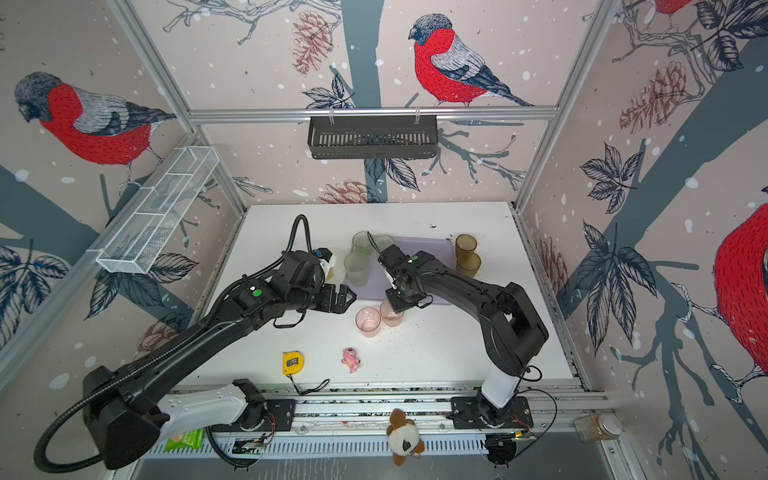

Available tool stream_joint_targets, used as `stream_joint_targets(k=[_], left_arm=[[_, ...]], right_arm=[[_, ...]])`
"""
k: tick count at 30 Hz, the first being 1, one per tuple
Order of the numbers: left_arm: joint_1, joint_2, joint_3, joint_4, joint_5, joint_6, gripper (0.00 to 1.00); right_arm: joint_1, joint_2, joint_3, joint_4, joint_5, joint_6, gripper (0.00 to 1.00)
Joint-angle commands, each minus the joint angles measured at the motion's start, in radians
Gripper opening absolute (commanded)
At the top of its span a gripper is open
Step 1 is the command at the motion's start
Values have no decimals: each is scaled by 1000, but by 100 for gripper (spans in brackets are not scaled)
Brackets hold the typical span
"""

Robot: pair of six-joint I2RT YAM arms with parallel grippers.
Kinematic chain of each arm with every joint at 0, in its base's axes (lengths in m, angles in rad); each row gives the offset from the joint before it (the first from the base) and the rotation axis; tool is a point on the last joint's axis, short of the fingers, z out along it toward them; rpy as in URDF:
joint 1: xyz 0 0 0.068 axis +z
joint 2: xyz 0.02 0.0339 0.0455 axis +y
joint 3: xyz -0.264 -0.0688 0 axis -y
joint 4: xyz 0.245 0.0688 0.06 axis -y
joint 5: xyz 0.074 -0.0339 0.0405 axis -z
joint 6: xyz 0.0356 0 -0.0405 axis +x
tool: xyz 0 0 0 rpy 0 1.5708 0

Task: Place the glasses into the tray
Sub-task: 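Lift the peach cup with the right gripper and carry it over the tray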

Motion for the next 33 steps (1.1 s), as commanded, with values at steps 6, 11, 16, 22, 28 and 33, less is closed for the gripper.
stream_joint_targets(k=[6, 11, 16, 22, 28, 33], left_arm=[[2, -1, 3, 31, 1, 7, 99], [1, -2, 3, 33, 1, 7, 99], [1, -6, -3, 35, -2, 8, 99], [1, -10, -7, 42, -2, 8, 99], [1, -12, -15, 53, 1, 8, 99], [1, -15, -17, 59, 0, 7, 99]], right_arm=[[3, -11, 11, -25, 15, -6, 3], [1, -20, 16, -35, 18, -6, 2], [-2, -26, 33, -52, 22, -6, 1], [-10, -27, 62, -76, 28, -8, 1], [-22, -27, 97, -109, 39, -21, 1], [-49, -21, 138, -141, 51, -45, 1]])
